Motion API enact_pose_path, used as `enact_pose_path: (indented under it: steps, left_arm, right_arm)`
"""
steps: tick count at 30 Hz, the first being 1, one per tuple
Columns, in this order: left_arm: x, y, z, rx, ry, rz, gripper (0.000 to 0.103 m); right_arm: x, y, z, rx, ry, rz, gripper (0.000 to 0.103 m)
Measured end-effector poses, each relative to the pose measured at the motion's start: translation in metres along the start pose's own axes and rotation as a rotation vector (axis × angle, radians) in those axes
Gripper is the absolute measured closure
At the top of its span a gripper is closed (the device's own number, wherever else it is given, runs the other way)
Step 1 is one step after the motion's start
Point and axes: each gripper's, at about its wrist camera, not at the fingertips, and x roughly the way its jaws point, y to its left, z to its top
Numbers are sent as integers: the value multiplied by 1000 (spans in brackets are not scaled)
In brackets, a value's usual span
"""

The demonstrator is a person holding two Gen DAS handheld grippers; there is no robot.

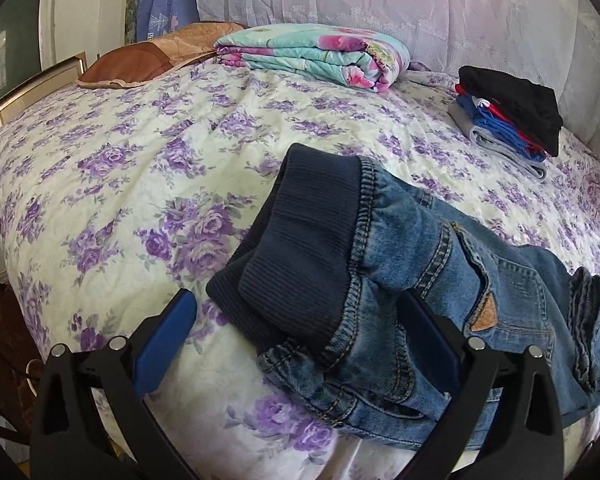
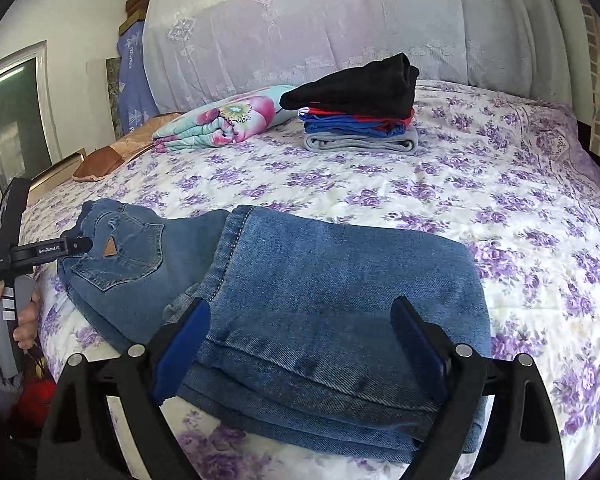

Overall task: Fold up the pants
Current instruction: 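Release the folded legs onto the long jeans and open the right tool, then grasp the small jeans' ribbed waistband with the left tool and lift it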

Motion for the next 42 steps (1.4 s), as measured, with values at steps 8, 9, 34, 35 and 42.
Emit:
enact_pose_path:
  steps: [8,9,34,35,42]
  left_arm:
    - [-8,-5,0,32,-28,3,14]
    - [-9,-6,0,37,-34,7,15]
    - [-10,24,-5,-57,43,-187,21]
    - [-10,28,-4,-74,44,-211,21]
    - [3,71,4,-401,94,-468,14]
  right_arm:
    - [-4,-6,-1,17,-9,-29,11]
    - [-5,-7,-2,20,-11,-30,11]
    - [-16,-12,-8,36,-45,-28,11]
    - [-16,-12,-7,38,-46,-27,11]
    - [-18,-13,-10,48,-59,-30,11]
